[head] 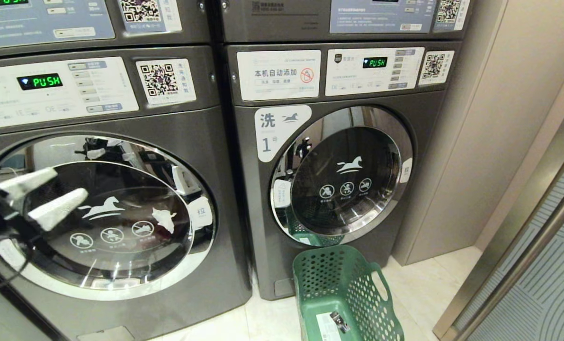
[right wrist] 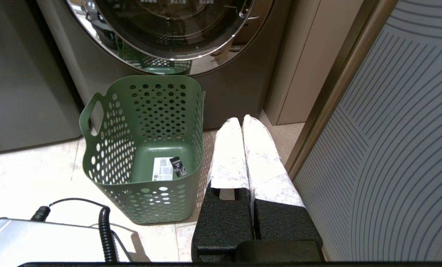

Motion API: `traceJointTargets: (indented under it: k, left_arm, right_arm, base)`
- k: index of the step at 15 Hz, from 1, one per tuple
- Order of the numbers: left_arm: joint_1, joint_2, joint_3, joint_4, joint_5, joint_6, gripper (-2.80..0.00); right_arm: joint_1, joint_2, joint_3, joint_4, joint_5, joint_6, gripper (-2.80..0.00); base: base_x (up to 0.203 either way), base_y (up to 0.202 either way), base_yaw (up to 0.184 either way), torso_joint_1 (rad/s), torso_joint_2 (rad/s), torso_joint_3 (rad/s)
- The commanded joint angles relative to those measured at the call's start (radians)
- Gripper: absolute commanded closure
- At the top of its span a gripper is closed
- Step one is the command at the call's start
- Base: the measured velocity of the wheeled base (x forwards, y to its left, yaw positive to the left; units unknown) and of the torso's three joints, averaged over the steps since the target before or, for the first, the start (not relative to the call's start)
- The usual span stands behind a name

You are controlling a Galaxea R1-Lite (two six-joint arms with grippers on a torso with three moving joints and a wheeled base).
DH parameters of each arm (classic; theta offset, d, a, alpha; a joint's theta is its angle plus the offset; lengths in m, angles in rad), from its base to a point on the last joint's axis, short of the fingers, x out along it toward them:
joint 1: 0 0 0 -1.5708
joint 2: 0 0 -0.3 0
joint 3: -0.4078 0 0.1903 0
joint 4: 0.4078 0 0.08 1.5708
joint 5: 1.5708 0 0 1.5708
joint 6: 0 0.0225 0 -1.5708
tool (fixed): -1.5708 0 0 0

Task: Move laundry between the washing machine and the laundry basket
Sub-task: Open the lid of the washing machine

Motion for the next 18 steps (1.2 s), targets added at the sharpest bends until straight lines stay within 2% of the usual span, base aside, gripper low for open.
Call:
traceJointTargets:
  k: [1, 3, 4, 6, 8, 9, 11, 13, 15, 17, 18]
  left_arm:
    - [0.074, -0.34, 0.053, -0.007, 0.003, -0.08, -2.8]
    - [0.146, -0.498, 0.112, 0.023, 0.016, -0.183, -2.8]
    - [0.159, -0.532, 0.128, 0.068, 0.02, -0.196, -2.8]
    - [0.148, -0.5, 0.142, 0.198, 0.024, -0.166, -2.8]
    - [0.063, -0.338, 0.14, 0.307, 0.026, -0.081, -2.8]
    - [-0.011, -0.224, 0.134, 0.345, 0.028, -0.02, -2.8]
    - [-0.197, -0.012, 0.123, 0.409, 0.038, 0.14, -2.8]
    - [-0.32, 0.13, 0.117, 0.472, 0.082, 0.274, -2.8]
    - [-0.36, 0.209, 0.104, 0.51, 0.139, 0.33, -2.8]
    - [-0.366, 0.254, 0.047, 0.515, 0.168, 0.34, -2.8]
    - [-0.371, 0.277, 0.001, 0.512, 0.202, 0.341, -2.8]
  right_arm:
    - [0.0, 0.001, -0.001, 0.001, 0.0, -0.001, 0.0]
    - [0.0, 0.001, -0.001, 0.001, 0.002, -0.001, 0.0]
    - [0.0, 0.001, -0.001, 0.001, 0.0, -0.001, 0.0]
    - [0.0, 0.001, -0.001, 0.001, 0.0, -0.001, 0.0]
    - [0.0, 0.001, -0.001, 0.001, 0.0, -0.001, 0.0]
    - [0.0, 0.001, -0.001, 0.001, 0.002, -0.001, 0.0]
    - [0.0, 0.001, 0.0, 0.001, 0.001, -0.001, 0.0]
    - [0.0, 0.001, -0.001, 0.001, 0.0, -0.001, 0.0]
    - [0.0, 0.001, 0.001, 0.001, 0.002, -0.001, 0.0]
    - [0.0, 0.001, -0.001, 0.001, 0.002, -0.001, 0.0]
    - [0.0, 0.001, -0.001, 0.001, 0.0, -0.001, 0.0]
  base:
    - [0.0, 0.0, 0.0, 0.0, 0.0, 0.0]
    - [0.0, 0.0, 0.0, 0.0, 0.0, 0.0]
    - [0.0, 0.0, 0.0, 0.0, 0.0, 0.0]
    - [0.0, 0.0, 0.0, 0.0, 0.0, 0.0]
    - [0.0, 0.0, 0.0, 0.0, 0.0, 0.0]
    - [0.0, 0.0, 0.0, 0.0, 0.0, 0.0]
    - [0.0, 0.0, 0.0, 0.0, 0.0, 0.0]
    - [0.0, 0.0, 0.0, 0.0, 0.0, 0.0]
    - [0.0, 0.0, 0.0, 0.0, 0.0, 0.0]
    - [0.0, 0.0, 0.0, 0.0, 0.0, 0.0]
    - [0.0, 0.0, 0.0, 0.0, 0.0, 0.0]
